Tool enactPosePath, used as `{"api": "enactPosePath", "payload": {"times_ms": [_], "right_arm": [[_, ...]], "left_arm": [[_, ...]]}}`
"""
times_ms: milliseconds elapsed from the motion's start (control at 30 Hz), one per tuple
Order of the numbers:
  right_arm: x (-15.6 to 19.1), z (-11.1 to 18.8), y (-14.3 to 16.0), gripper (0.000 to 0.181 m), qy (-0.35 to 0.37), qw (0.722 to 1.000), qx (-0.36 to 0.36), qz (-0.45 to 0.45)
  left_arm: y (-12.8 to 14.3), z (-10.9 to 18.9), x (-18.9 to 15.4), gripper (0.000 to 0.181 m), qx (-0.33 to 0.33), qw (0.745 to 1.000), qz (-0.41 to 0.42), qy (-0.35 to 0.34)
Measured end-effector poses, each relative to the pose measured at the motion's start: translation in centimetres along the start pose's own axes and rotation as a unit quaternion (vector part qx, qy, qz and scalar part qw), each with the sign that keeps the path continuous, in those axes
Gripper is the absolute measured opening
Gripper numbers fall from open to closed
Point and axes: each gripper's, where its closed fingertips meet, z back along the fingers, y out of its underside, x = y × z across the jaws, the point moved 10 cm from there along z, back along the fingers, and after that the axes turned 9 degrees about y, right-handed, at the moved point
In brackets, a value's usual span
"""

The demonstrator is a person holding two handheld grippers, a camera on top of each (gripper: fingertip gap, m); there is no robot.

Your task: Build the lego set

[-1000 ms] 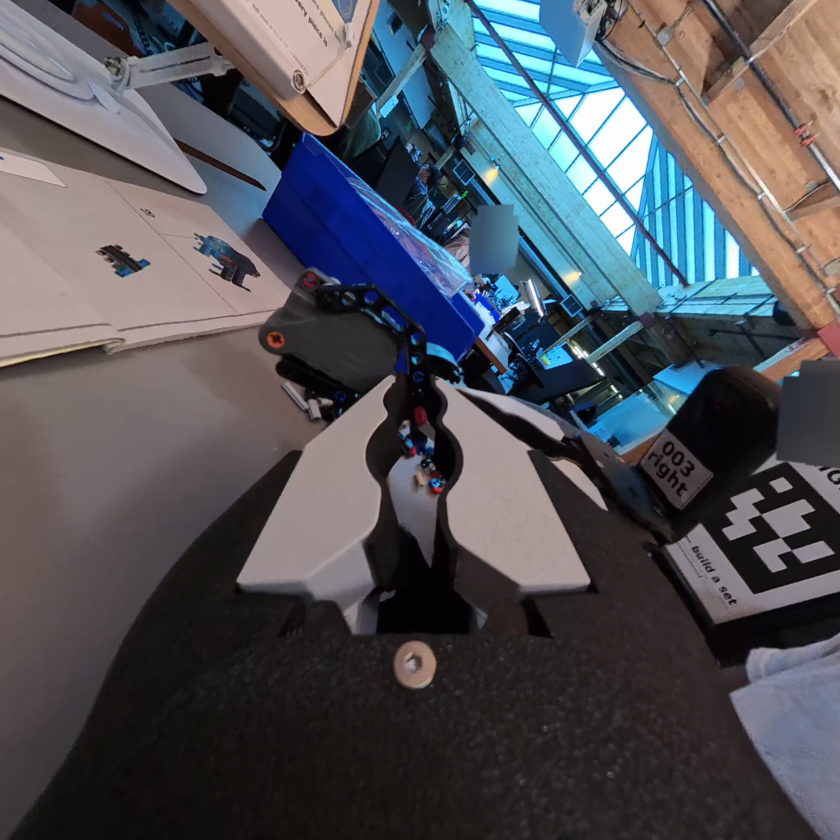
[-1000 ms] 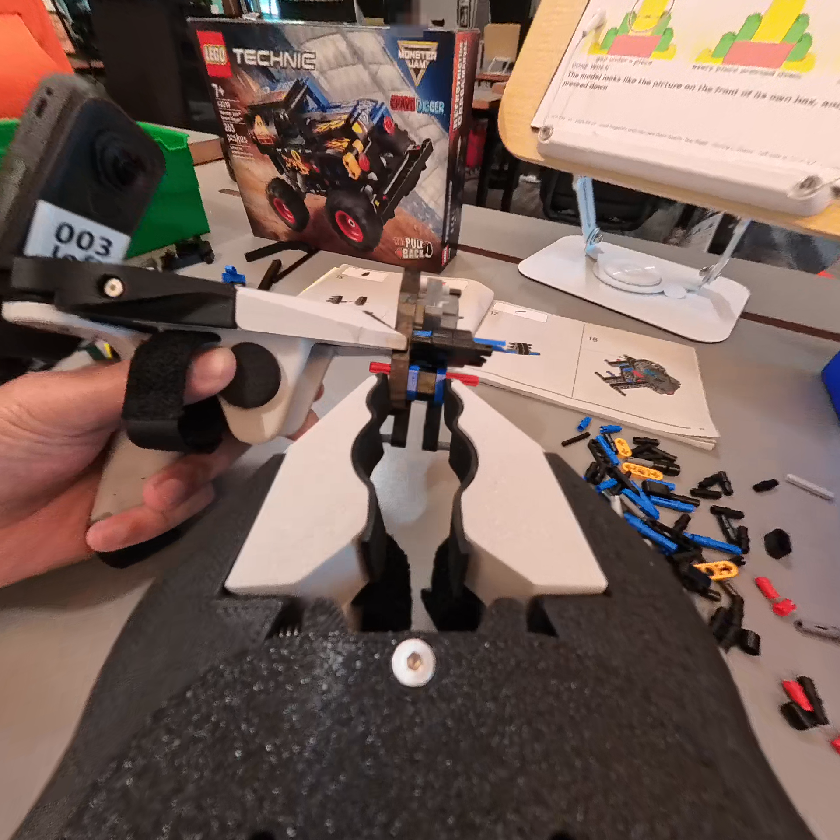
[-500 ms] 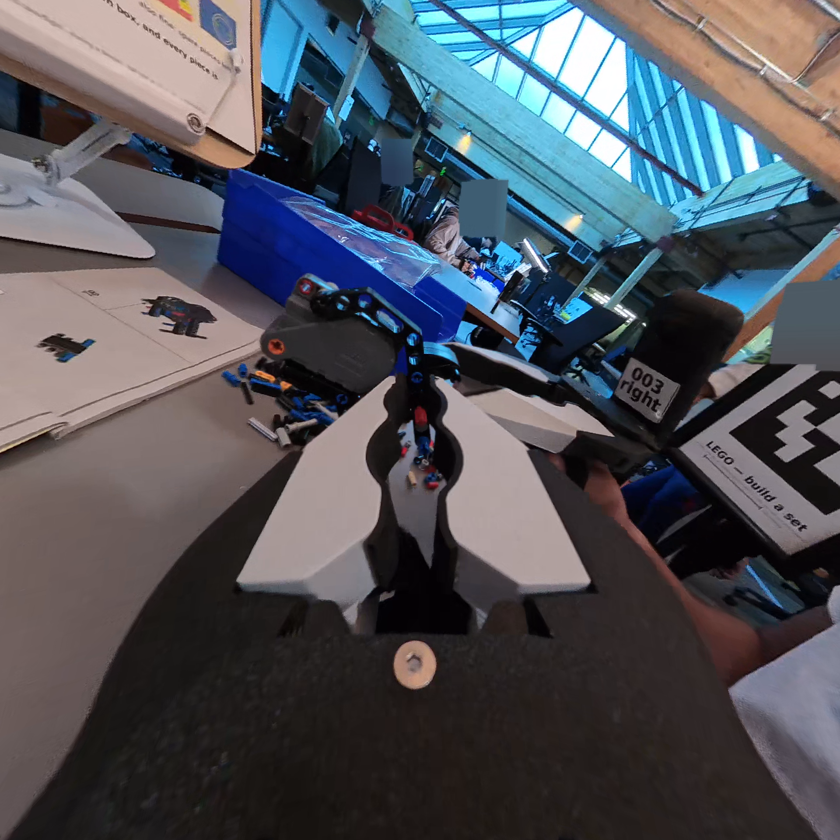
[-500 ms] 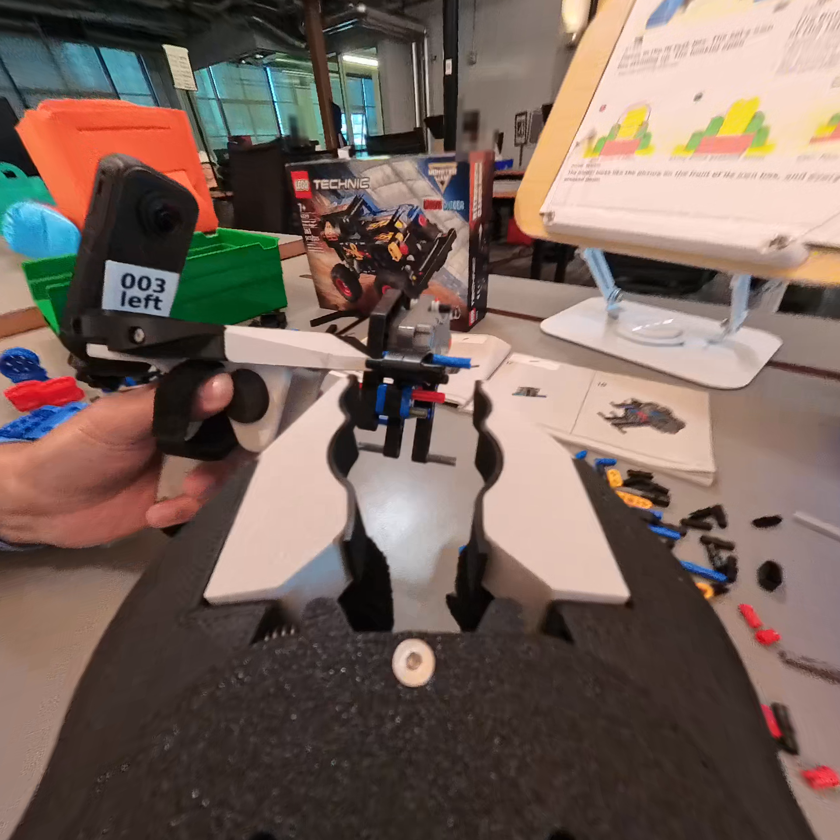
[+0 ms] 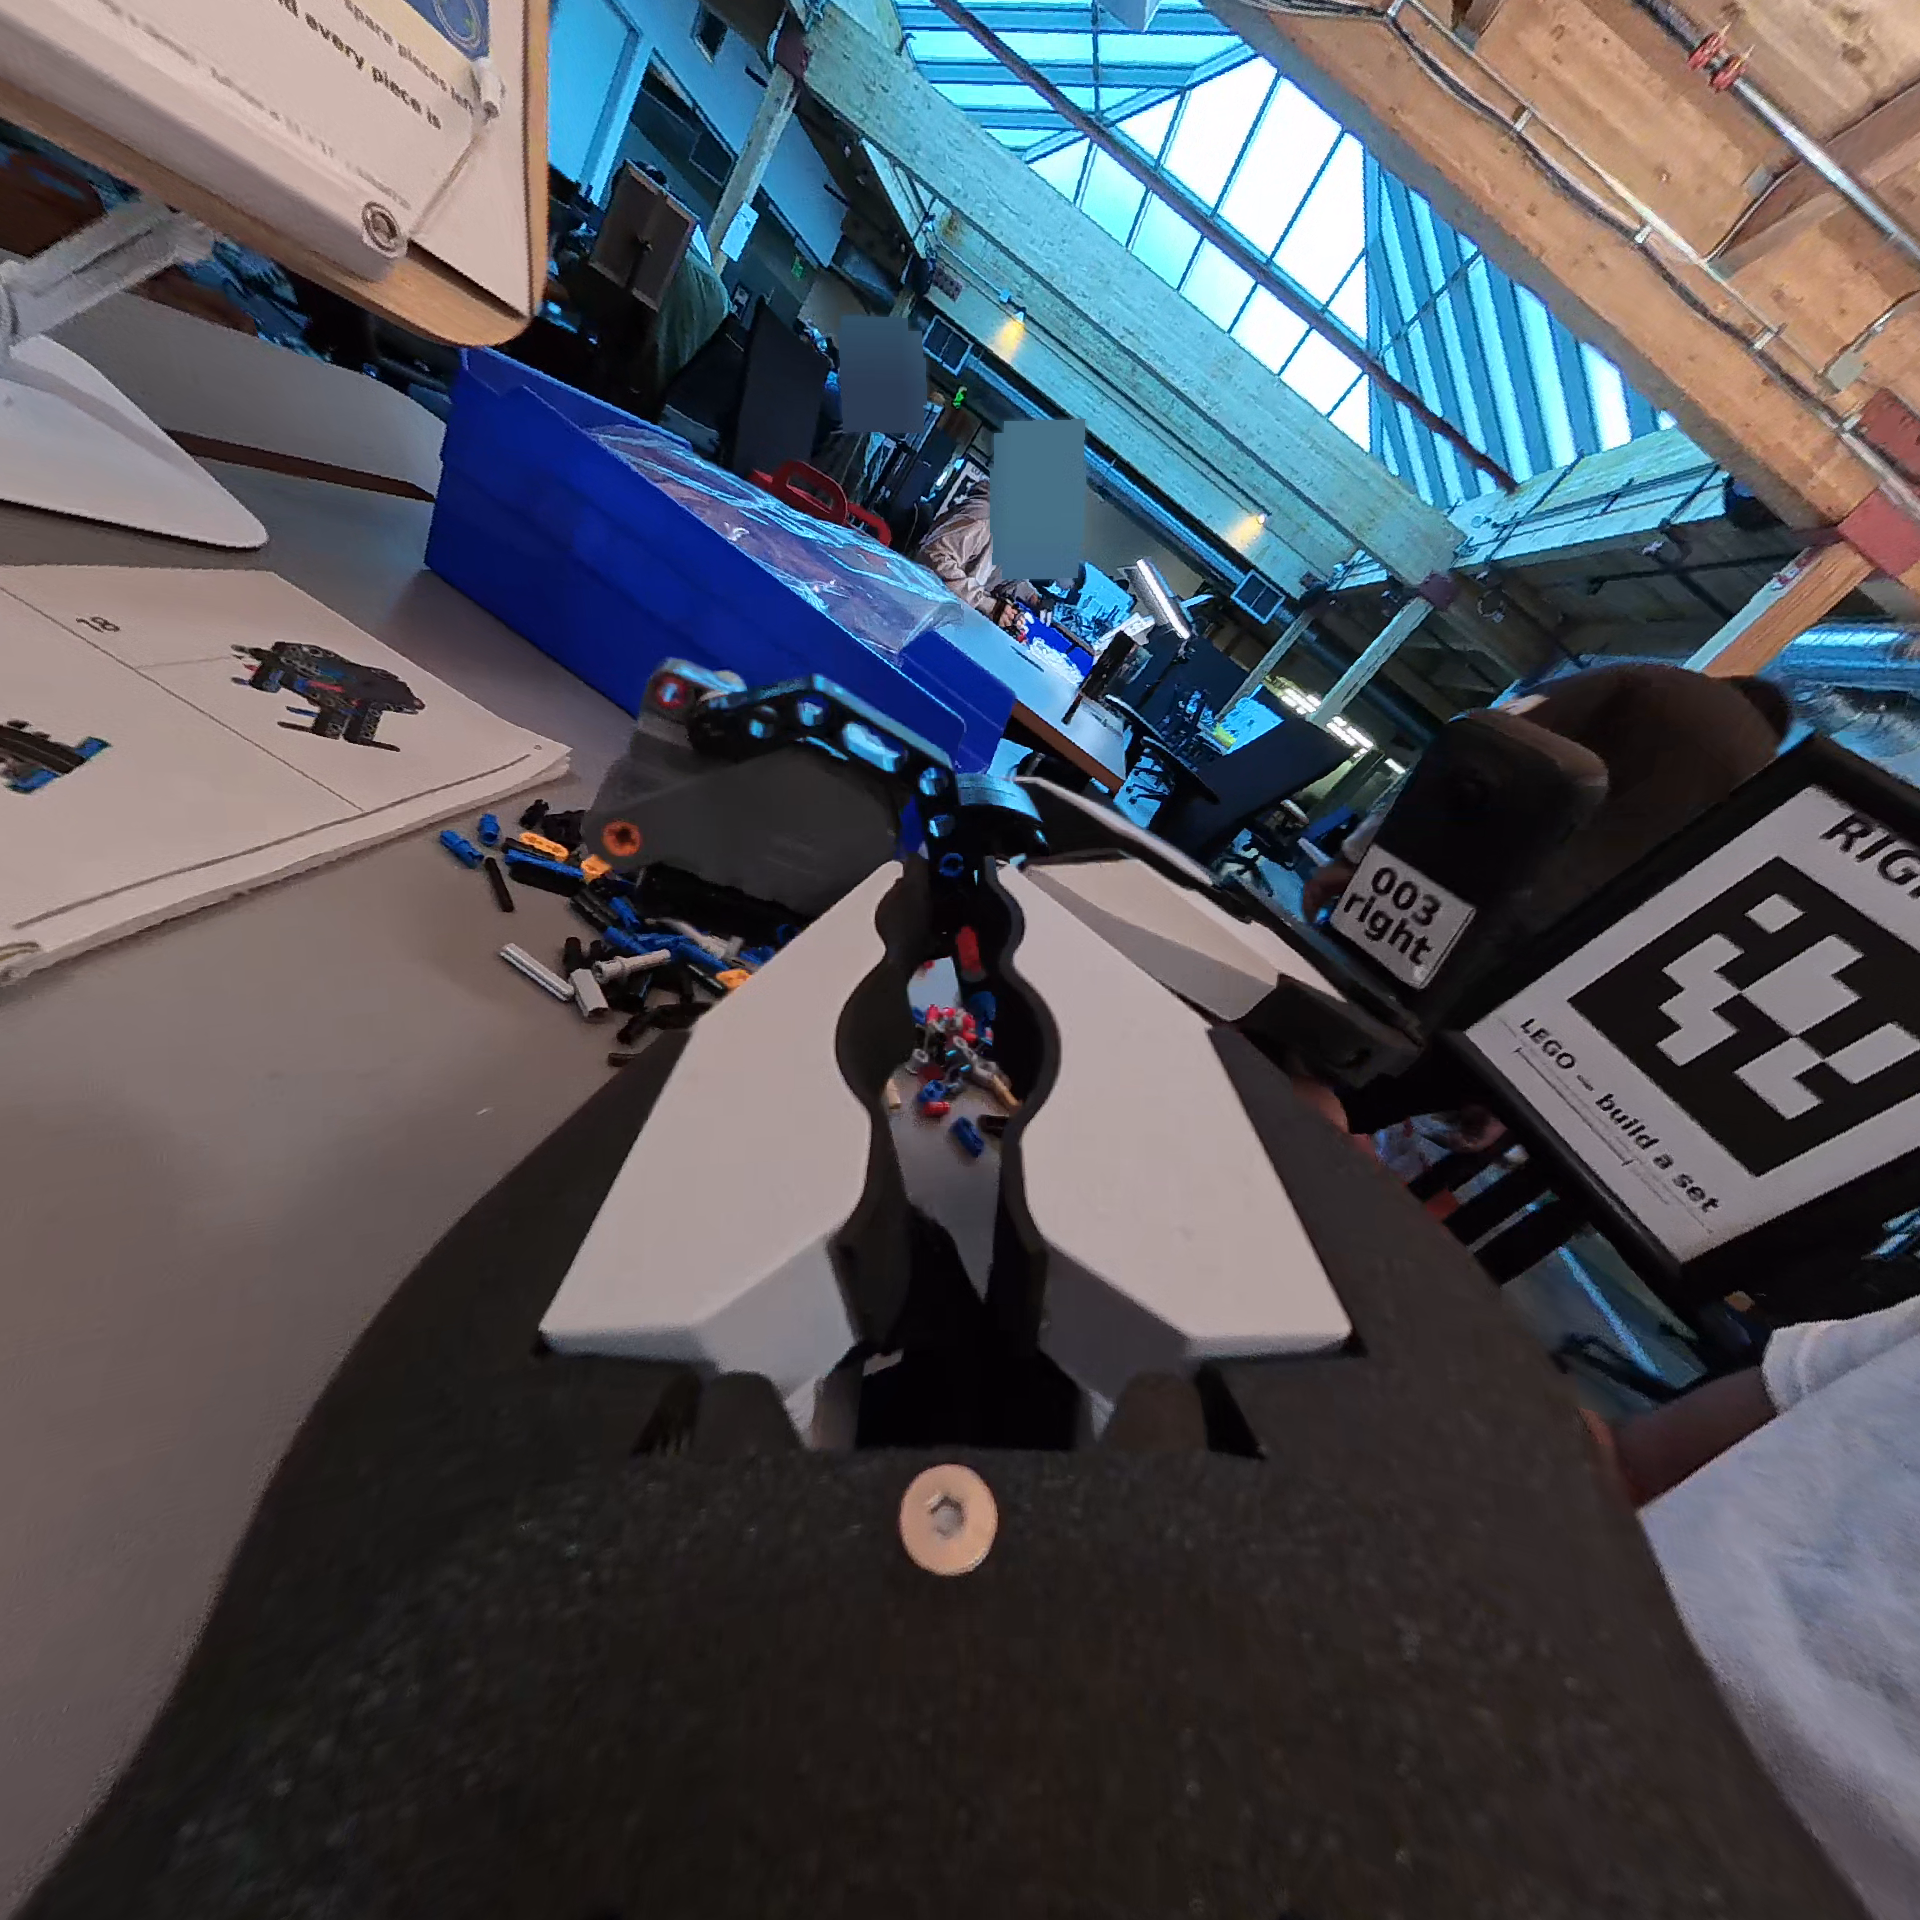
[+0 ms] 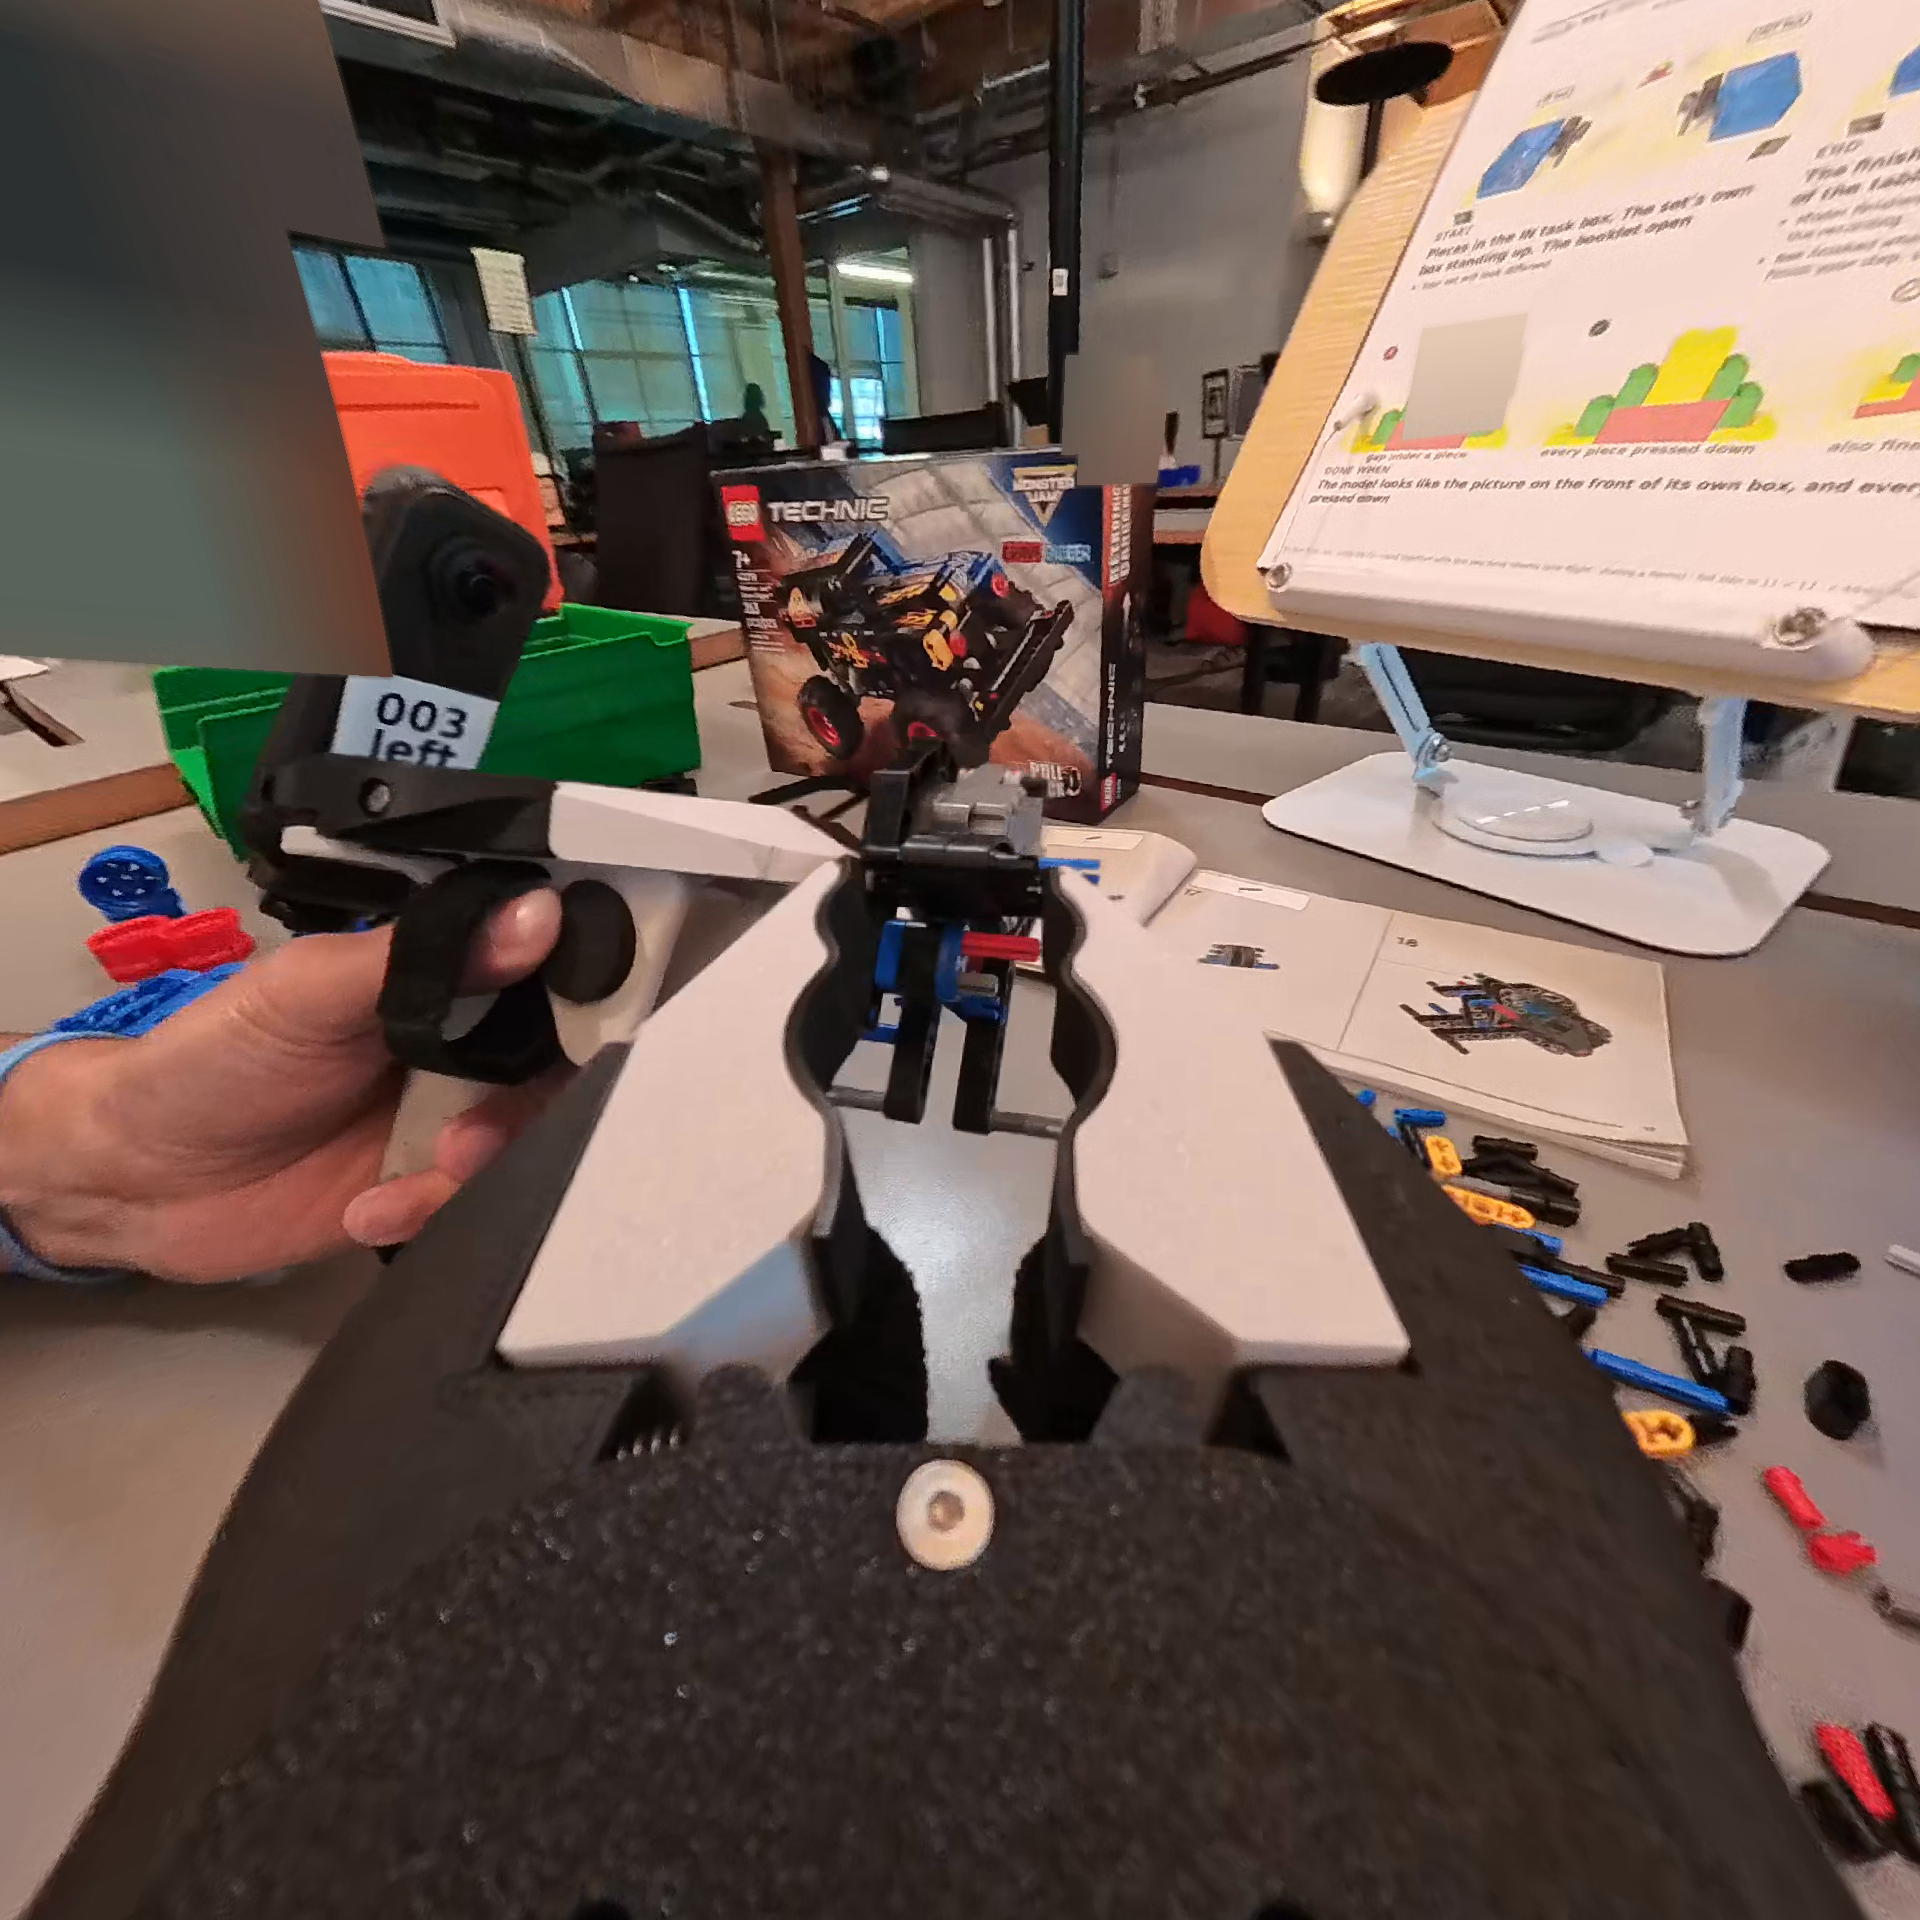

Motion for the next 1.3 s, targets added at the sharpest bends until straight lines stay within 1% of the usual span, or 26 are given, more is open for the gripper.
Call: {"api": "enactPosePath", "payload": {"times_ms": [67, 133, 167, 233, 300, 333, 367, 467, 567, 667, 733, 833, 967, 1033, 1167, 1233, 1300], "right_arm": [[-0.1, 0.1, 0.0, 0.036, 0.0, 0.999, -0.013, 0.041], [0.2, 0.0, 0.2, 0.048, 0.039, 0.994, 0.01, 0.101], [0.6, -0.1, 0.3, 0.049, 0.051, 0.992, 0.025, 0.114], [1.3, -0.5, 0.2, 0.051, 0.056, 0.99, 0.053, 0.118], [1.7, -0.9, 0.3, 0.055, 0.079, 0.985, 0.08, 0.131], [1.9, -1.1, 0.4, 0.056, 0.083, 0.983, 0.088, 0.139], [2.1, -1.2, 0.4, 0.054, 0.09, 0.982, 0.091, 0.141], [2.1, -1.4, 0.2, 0.053, 0.086, 0.985, 0.097, 0.116], [1.6, -1.1, 0.1, 0.052, 0.054, 0.991, 0.079, 0.091], [0.7, -0.6, 0.2, 0.052, 0.002, 0.998, 0.051, 0.024], [0.0, -0.4, 0.5, 0.051, -0.033, 0.997, 0.064, -0.025], [-1.2, -0.4, 0.8, 0.051, -0.067, 0.992, 0.086, -0.065], [-2.2, -0.4, 1.2, 0.051, -0.095, 0.985, 0.123, -0.08], [-2.8, -0.4, 1.1, 0.051, -0.099, 0.983, 0.133, -0.078], [-4.0, -0.3, 0.9, 0.051, -0.116, 0.977, 0.146, -0.102], [-4.2, -0.2, 0.9, 0.051, -0.144, 0.971, 0.147, -0.125], [-4.1, -0.3, 1.0, 0.051, -0.181, 0.96, 0.156, -0.143]], "left_arm": [[0.1, 0.0, 0.5, 0.006, -0.006, 0.999, 0.043, 0.013], [0.4, 0.2, 1.3, 0.005, -0.023, 0.994, 0.104, 0.022], [0.6, 0.2, 1.6, 0.006, -0.029, 0.991, 0.125, 0.022], [0.9, 0.3, 2.0, 0.006, -0.034, 0.989, 0.143, 0.021], [0.8, 0.3, 1.9, 0.006, -0.037, 0.989, 0.142, 0.027], [0.7, 0.3, 1.7, 0.006, -0.035, 0.99, 0.132, 0.027], [0.7, 0.2, 1.5, 0.006, -0.028, 0.992, 0.12, 0.028], [0.6, 0.0, 0.8, 0.006, -0.019, 0.996, 0.084, 0.024], [0.2, 0.0, 0.3, 0.007, 0.0, 0.999, 0.029, 0.018], [-0.2, -0.3, -0.5, 0.009, 0.03, 0.999, -0.028, 0.02], [-0.4, -0.5, -0.8, 0.011, 0.054, 0.997, -0.052, 0.016], [-0.4, -0.6, -0.8, 0.016, 0.077, 0.994, -0.077, 0.01], [-0.3, -0.7, -0.4, 0.022, 0.113, 0.99, -0.084, 0.014], [-0.5, -0.4, -0.2, 0.024, 0.128, 0.986, -0.105, 0.006], [-1.5, 0.5, 0.3, 0.026, 0.151, 0.971, -0.183, -0.025], [-1.6, 0.7, 0.5, 0.034, 0.18, 0.95, -0.249, -0.051], [-1.4, 0.7, 0.1, 0.038, 0.205, 0.924, -0.318, -0.051]]}}
